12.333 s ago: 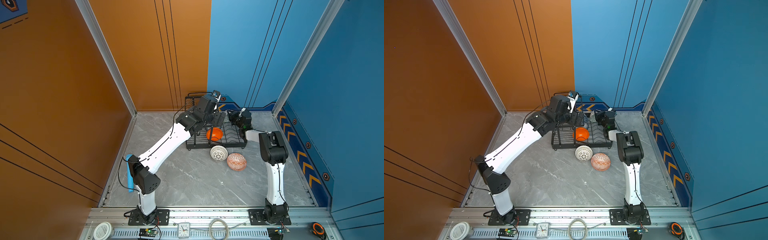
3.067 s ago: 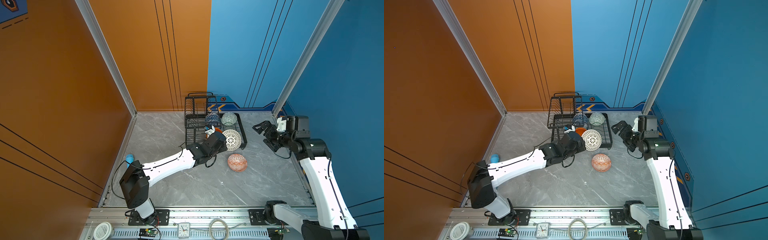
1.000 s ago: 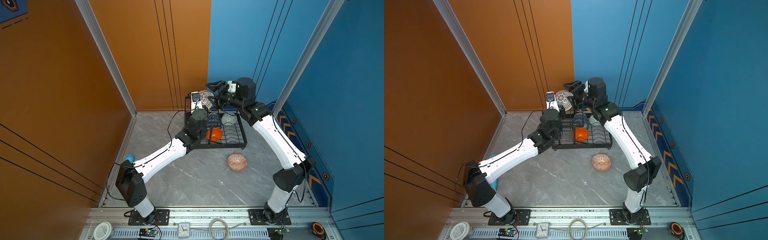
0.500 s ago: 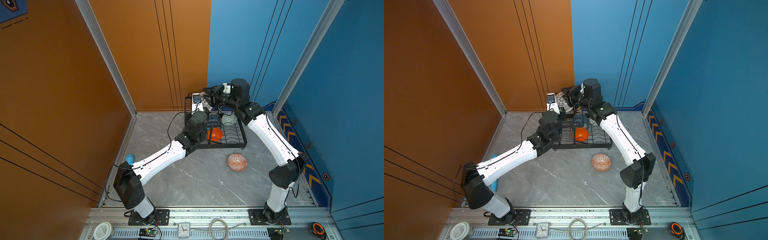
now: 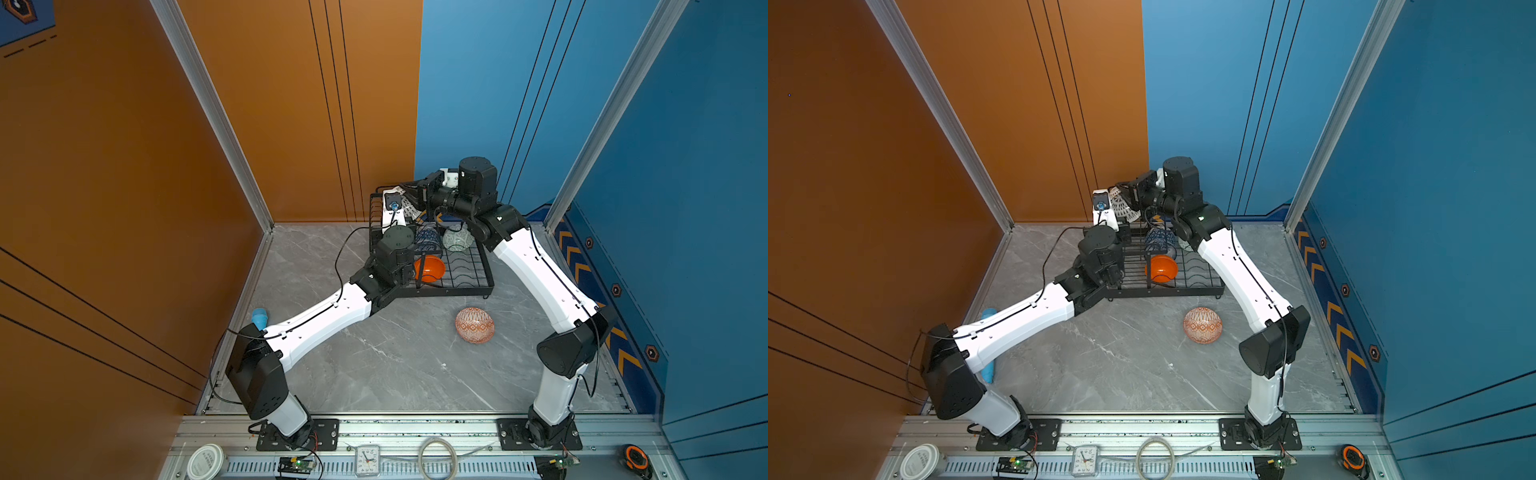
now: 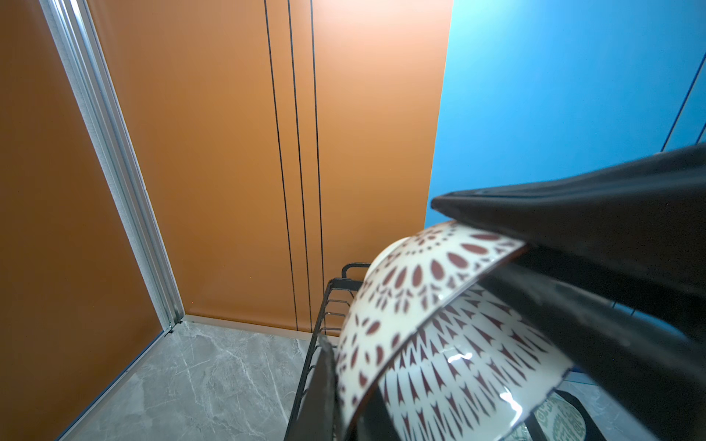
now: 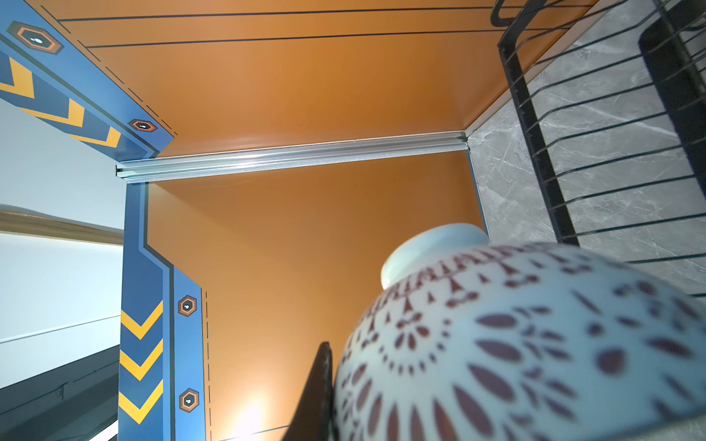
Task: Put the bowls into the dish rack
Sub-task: 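Close the right gripper on the white lattice bowl held by the left gripper, then open the left gripper and draw back while the right gripper carries the bowl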
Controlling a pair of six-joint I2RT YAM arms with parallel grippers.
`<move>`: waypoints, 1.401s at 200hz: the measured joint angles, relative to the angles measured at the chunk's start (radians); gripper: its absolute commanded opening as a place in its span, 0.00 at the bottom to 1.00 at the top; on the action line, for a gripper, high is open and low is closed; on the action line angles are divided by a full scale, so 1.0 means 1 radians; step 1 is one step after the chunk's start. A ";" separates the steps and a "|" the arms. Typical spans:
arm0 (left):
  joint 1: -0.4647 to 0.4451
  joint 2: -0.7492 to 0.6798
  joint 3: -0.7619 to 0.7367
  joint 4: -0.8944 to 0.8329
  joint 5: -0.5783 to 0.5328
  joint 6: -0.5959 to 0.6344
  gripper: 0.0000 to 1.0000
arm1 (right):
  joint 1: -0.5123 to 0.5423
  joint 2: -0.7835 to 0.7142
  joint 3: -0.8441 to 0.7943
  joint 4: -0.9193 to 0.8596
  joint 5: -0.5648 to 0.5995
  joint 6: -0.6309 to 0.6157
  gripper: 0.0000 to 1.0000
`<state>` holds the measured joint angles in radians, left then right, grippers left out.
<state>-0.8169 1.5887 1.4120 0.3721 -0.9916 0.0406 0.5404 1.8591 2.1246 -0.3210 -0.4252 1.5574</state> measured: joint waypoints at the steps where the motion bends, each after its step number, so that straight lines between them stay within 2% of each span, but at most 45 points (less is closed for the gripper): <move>1: 0.000 0.000 0.000 0.000 0.000 0.000 0.09 | 0.000 0.000 0.000 0.000 0.000 0.000 0.00; 47: -0.021 -0.007 0.000 0.013 0.009 -0.006 0.37 | -0.025 0.000 0.000 -0.002 -0.006 -0.051 0.00; 126: -0.043 -0.062 -0.002 0.024 0.011 -0.017 0.62 | -0.089 -0.006 -0.051 0.000 0.002 -0.103 0.00; 154: -0.055 -0.103 -0.010 -0.006 0.012 -0.047 0.85 | -0.113 -0.021 -0.090 0.000 0.002 -0.103 0.00; 160: -0.057 -0.110 -0.011 -0.016 0.013 -0.055 0.99 | -0.117 -0.026 -0.097 0.000 0.002 -0.103 0.00; 232: -0.094 -0.136 -0.010 -0.193 0.039 -0.169 0.98 | -0.183 -0.186 -0.261 0.045 -0.010 -0.120 0.00; 280: -0.112 -0.136 0.031 -0.315 0.161 -0.223 0.98 | -0.247 -0.282 -0.384 0.080 -0.021 -0.129 0.00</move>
<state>-0.9291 1.4528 1.4433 0.0574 -0.8303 -0.1822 0.2935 1.5772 1.7409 -0.2413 -0.4465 1.4284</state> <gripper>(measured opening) 0.979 0.096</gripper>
